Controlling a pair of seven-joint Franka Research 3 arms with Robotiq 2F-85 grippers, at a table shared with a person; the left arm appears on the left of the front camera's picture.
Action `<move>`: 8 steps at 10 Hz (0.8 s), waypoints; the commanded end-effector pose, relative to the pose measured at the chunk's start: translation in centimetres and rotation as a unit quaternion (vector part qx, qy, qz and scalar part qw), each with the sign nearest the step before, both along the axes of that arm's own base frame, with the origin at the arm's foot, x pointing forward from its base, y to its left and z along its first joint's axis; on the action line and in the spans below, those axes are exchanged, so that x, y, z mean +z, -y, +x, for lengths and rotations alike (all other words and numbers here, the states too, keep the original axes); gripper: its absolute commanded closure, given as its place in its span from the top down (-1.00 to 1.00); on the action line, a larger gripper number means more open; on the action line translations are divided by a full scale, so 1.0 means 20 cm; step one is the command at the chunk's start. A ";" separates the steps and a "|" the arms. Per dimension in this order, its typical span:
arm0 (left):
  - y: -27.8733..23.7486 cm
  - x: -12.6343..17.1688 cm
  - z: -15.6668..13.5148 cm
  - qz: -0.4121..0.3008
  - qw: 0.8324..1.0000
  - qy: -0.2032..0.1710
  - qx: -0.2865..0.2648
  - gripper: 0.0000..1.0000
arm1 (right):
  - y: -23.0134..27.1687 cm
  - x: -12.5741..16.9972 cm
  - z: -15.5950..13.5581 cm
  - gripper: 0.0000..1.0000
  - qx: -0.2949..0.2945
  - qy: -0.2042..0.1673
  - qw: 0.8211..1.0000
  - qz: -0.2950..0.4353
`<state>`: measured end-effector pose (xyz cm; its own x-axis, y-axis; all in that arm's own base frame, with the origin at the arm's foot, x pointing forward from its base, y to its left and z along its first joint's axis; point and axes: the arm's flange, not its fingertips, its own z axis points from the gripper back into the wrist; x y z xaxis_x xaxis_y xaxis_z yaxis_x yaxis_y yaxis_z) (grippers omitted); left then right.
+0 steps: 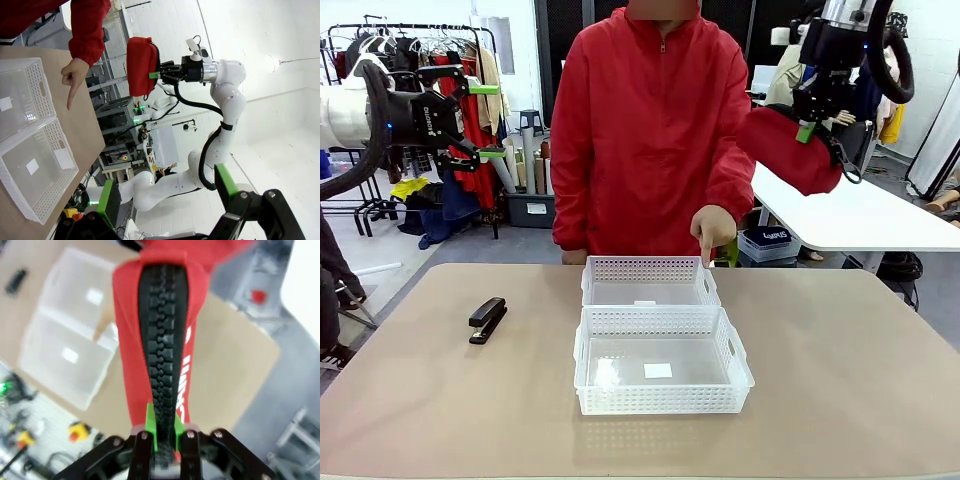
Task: Distribute items into two baskets.
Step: Move the picked Pencil pouch towards the Organizing basket indicated by the person, stopping as directed.
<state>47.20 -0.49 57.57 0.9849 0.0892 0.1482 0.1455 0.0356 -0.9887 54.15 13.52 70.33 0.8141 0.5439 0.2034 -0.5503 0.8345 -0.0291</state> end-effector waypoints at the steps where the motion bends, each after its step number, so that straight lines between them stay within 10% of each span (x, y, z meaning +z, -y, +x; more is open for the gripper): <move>1: 0.00 0.01 0.00 0.000 1.000 0.001 0.000 1.00 | -0.06 0.06 0.02 -1.00 0.111 0.022 0.994 0.001; 8: 0.00 0.01 0.00 0.000 1.000 0.001 0.000 1.00 | -0.57 -0.05 -0.05 -1.00 0.375 0.077 0.920 -0.082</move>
